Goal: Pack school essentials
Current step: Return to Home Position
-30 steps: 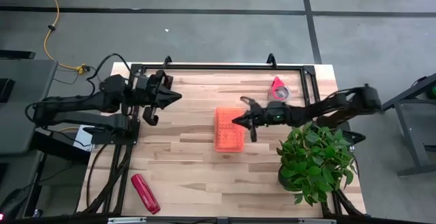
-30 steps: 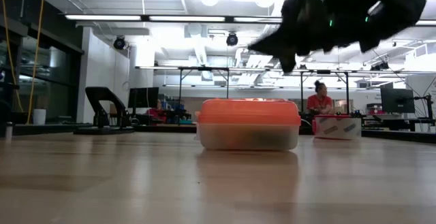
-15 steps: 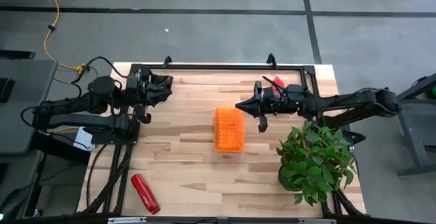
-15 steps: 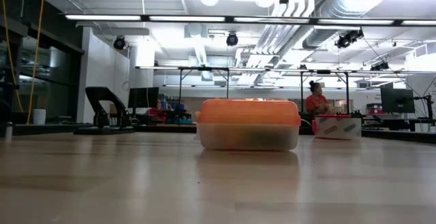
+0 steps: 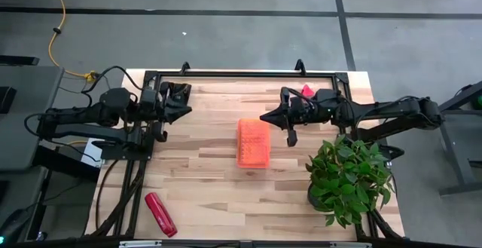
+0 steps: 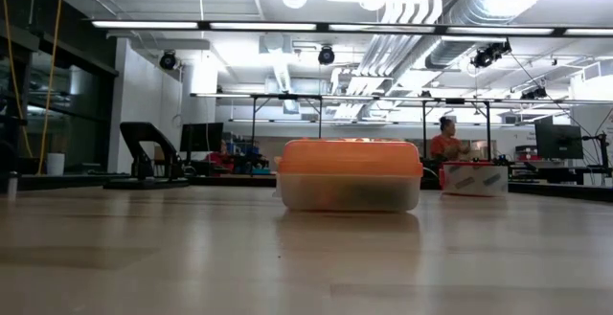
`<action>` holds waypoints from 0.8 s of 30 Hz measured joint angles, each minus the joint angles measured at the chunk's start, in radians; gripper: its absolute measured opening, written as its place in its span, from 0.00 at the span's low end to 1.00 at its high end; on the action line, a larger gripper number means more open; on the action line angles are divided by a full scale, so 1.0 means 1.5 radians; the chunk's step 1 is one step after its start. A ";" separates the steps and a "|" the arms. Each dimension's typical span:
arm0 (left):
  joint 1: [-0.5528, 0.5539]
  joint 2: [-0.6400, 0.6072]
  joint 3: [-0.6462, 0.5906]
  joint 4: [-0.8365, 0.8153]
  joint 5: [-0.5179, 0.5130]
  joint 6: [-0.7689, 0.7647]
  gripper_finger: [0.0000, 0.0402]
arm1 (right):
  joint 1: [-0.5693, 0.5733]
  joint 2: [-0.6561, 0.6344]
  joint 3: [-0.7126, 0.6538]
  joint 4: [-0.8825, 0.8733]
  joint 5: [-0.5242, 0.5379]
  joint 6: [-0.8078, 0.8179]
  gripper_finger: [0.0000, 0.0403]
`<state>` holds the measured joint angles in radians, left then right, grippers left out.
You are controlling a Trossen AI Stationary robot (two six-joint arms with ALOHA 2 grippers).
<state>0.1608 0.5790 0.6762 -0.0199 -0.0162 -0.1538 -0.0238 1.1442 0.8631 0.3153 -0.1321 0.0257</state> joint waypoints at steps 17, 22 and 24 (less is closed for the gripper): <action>0.000 -0.300 -0.301 0.068 -0.012 -0.085 0.00 | 0.000 0.000 0.000 0.002 -0.022 0.110 0.00; 0.000 -0.385 -0.360 0.065 -0.011 -0.070 0.00 | -0.002 0.003 0.000 0.001 -0.022 0.169 0.00; 0.000 -0.384 -0.372 0.067 -0.006 -0.070 0.00 | -0.002 0.003 -0.001 0.002 -0.022 0.184 0.00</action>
<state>0.1608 0.0034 0.1189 0.0807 -0.0251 -0.2588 -0.0265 1.1481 0.8623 0.3180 -0.1651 0.3012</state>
